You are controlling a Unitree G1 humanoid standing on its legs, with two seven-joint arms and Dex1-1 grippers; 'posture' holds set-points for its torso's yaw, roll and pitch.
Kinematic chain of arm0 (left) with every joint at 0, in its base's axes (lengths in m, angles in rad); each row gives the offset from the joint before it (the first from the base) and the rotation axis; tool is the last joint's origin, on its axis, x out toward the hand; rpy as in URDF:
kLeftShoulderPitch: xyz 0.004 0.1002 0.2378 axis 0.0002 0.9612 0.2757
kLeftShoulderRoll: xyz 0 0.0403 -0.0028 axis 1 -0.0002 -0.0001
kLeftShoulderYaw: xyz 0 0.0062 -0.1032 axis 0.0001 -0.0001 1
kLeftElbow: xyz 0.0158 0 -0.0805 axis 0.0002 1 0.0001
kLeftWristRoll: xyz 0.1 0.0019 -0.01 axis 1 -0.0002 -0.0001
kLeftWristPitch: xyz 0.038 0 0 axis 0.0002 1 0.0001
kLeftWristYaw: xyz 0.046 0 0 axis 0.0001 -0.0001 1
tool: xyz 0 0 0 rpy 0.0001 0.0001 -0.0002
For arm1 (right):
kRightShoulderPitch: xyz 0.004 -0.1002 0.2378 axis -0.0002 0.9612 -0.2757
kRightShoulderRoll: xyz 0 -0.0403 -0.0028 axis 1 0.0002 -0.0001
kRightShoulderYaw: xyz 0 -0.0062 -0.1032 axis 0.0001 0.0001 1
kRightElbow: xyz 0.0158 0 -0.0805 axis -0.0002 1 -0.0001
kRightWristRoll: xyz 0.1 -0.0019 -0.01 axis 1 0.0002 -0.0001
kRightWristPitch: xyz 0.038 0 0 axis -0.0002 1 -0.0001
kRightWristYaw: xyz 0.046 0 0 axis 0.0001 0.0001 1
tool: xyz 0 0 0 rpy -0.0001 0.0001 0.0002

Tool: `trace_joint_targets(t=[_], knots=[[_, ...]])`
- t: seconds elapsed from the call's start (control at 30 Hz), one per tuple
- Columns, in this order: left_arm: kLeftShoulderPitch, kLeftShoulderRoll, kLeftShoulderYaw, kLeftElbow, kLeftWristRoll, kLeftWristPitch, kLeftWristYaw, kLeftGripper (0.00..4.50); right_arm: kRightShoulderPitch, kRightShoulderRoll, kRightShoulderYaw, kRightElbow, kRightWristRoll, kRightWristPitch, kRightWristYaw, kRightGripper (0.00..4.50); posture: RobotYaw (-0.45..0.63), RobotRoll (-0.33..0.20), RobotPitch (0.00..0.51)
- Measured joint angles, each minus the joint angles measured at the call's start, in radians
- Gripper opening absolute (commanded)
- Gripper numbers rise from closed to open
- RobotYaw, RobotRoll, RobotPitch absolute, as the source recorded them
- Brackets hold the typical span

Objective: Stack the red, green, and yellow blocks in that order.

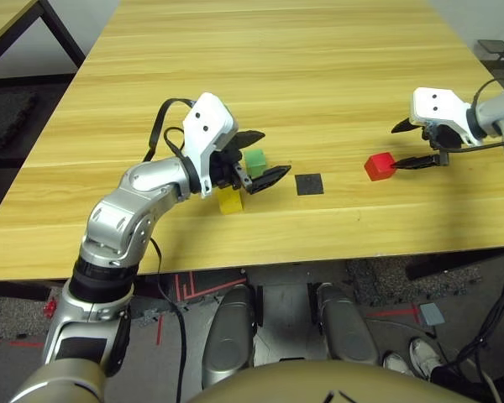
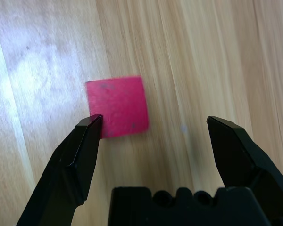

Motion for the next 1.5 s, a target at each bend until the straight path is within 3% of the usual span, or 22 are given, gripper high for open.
trace_joint_targets(t=[0.53,0.77,1.1,1.23,1.37,1.5], knots=[[0.073,0.005,0.037,-0.104,-0.014,0.096,0.089,4.48,0.007,0.081,0.003,0.030,-0.032,0.079,0.027,4.50,0.47,-0.208,0.141],[0.062,-0.005,0.036,-0.100,-0.013,0.096,0.095,4.48,0.003,0.090,-0.001,0.029,-0.029,0.129,0.052,4.50,0.45,-0.223,0.137],[0.045,-0.028,0.023,-0.081,-0.007,0.091,0.102,4.50,0.009,0.059,0.036,0.027,-0.078,0.128,-0.036,4.48,0.43,-0.239,0.130],[0.045,-0.035,0.017,-0.075,-0.005,0.086,0.103,4.50,0.022,0.055,0.044,0.027,-0.085,0.125,-0.040,3.56,0.43,-0.245,0.125],[0.045,-0.051,0.003,-0.054,0.000,0.073,0.105,4.50,0.022,0.056,0.040,0.020,-0.079,0.123,-0.027,2.12,0.43,-0.251,0.122],[0.045,-0.057,0.001,-0.041,0.006,0.063,0.108,4.50,0.020,0.069,0.035,0.016,-0.064,0.117,-0.009,2.03,0.43,-0.255,0.120]])
